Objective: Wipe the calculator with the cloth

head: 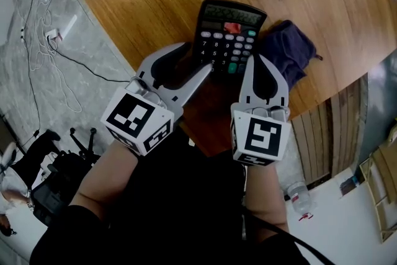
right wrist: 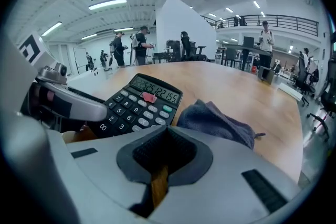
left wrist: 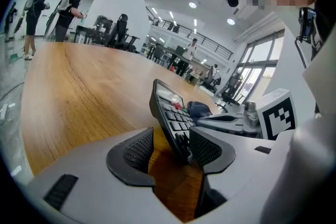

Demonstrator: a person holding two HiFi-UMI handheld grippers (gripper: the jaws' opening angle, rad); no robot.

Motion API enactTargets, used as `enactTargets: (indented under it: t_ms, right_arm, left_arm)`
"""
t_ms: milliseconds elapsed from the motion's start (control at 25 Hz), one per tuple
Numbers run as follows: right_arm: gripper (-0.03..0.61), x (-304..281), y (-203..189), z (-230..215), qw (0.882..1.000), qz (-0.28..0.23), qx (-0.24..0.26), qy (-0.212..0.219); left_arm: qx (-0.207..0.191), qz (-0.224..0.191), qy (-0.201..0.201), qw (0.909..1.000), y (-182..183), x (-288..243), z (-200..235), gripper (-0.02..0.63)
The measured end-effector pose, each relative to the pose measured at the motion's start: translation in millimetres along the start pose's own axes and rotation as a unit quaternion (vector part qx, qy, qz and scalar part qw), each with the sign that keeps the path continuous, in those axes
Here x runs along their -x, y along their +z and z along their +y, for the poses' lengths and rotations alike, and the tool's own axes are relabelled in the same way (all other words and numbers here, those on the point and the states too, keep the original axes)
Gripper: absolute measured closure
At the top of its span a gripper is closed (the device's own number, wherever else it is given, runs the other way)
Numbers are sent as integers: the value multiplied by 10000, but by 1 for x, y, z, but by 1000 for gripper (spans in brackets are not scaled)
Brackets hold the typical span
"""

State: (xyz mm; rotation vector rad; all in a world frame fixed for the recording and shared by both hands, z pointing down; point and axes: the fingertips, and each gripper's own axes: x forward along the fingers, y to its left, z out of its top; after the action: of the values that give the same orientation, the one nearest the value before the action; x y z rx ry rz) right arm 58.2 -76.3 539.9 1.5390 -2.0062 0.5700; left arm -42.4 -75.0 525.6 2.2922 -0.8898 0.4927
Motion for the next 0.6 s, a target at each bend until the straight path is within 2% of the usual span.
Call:
enactTargets:
  t_ms: [80, 320, 440, 600]
  right_arm:
    - [563, -1, 0, -1, 10000, 11, -23, -2]
    - [563, -3, 0, -2, 9999, 108, -73, -6]
    - [563, -4, -1, 0, 9999, 110, 17, 11]
    - [563, -1, 0, 3, 9997, -76, 236, -41]
  left_arm:
    - [-136, 16, -9, 9999, 2, -2, -2, 394]
    - [94, 117, -370, 9992, -1, -12, -20, 396]
    - [436, -97, -429, 9981, 3, -10, -19, 448]
    - [851, -379, -576, 9940, 7, -9, -18, 487]
